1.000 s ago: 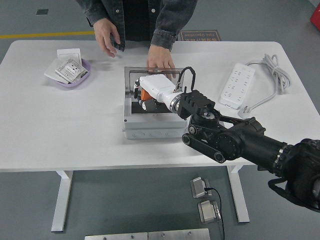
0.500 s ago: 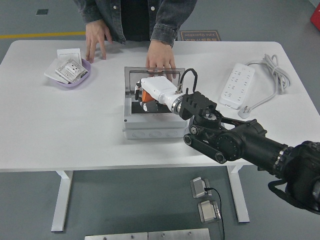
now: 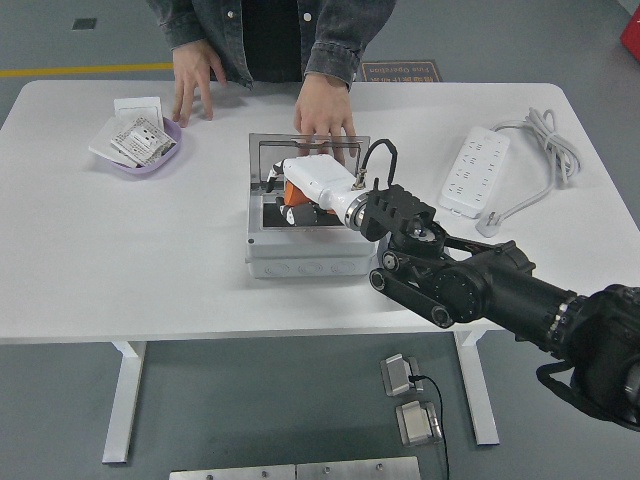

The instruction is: Pick up the cylinder from the cube,place it in the box,flap close box

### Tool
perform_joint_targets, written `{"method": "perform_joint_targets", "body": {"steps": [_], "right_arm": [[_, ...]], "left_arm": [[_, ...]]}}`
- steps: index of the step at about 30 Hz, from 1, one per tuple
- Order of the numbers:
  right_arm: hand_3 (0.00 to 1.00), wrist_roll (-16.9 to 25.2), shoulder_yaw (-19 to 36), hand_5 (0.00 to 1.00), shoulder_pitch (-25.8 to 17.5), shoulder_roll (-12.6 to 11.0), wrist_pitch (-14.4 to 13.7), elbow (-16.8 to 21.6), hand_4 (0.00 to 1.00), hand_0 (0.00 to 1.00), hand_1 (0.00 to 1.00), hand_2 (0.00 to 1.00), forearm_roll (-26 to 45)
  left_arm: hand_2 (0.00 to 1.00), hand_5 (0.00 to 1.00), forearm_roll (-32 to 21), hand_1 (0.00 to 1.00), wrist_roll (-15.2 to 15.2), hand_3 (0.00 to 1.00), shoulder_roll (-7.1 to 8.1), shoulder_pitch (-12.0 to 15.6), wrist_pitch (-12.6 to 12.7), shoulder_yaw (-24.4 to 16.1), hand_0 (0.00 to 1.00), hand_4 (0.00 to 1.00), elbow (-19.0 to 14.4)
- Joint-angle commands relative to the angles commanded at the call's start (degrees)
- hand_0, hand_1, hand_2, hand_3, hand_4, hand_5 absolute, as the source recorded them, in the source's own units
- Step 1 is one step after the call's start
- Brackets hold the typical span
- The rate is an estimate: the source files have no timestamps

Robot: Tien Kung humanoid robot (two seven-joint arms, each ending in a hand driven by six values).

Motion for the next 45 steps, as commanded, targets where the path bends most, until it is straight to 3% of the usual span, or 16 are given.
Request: {"method": "perform_joint_targets", "body": {"steps": [5, 6, 16, 26, 34, 38, 45], "right_arm": [[0.667, 0.0, 0.1, 0.383, -0.1, 0.0, -0.1, 0.0, 0.745, 0.48, 0.474, 0.589, 0.1], [0.706, 0.0, 0.1, 0.467, -0.1, 0.0, -0.2, 0.0, 0.831, 0.549, 0.504, 0.599, 0.1], [0.727, -0.3, 0.3, 0.495, -0.6, 0.0, -0.1, 1.1, 0.857, 0.553, 0.496, 0.6, 0.9], [0.729, -3.6, 1.2, 0.518, -2.8, -0.2, 2.8, 12.5, 0.875, 0.556, 0.486, 0.598, 10.1], [0.736, -5.5, 6.1, 0.518, -1.4, -4.2, 5.0, 21.3, 0.863, 0.552, 0.482, 0.597, 10.9], [0.739, -5.3, 8.7, 0.523, 0.5, -5.1, 4.9, 20.2, 0.858, 0.532, 0.485, 0.602, 11.1], [0.737, -4.3, 11.0, 0.516, 4.0, -5.3, 4.5, 13.7, 0.852, 0.52, 0.483, 0.604, 11.3]], "left_arm": [[0.651, 0.306, 0.1, 0.673, 0.0, 0.674, -0.08, -0.1, -0.1, 0.1, 0.641, 0.747, 0.0], [0.651, 0.305, 0.1, 0.673, 0.0, 0.672, -0.09, -0.1, -0.1, 0.2, 0.64, 0.746, 0.0], [0.651, 0.305, 0.1, 0.673, 0.1, 0.671, 0.02, 0.2, -0.2, 0.3, 0.639, 0.746, 0.0], [0.651, 0.3, -1.5, 0.673, 0.0, 0.671, -0.24, 1.7, 0.0, 0.9, 0.64, 0.745, 0.0], [0.651, 0.303, -2.3, 0.673, -0.1, 0.671, -0.12, 2.1, 0.2, 0.9, 0.64, 0.745, 0.0], [0.651, 0.302, -2.2, 0.673, -0.3, 0.671, -0.13, 1.9, 0.2, 0.8, 0.64, 0.746, 0.0], [0.651, 0.301, -1.8, 0.672, -0.2, 0.672, -0.06, 1.6, 0.2, 0.6, 0.64, 0.747, 0.0]]}}
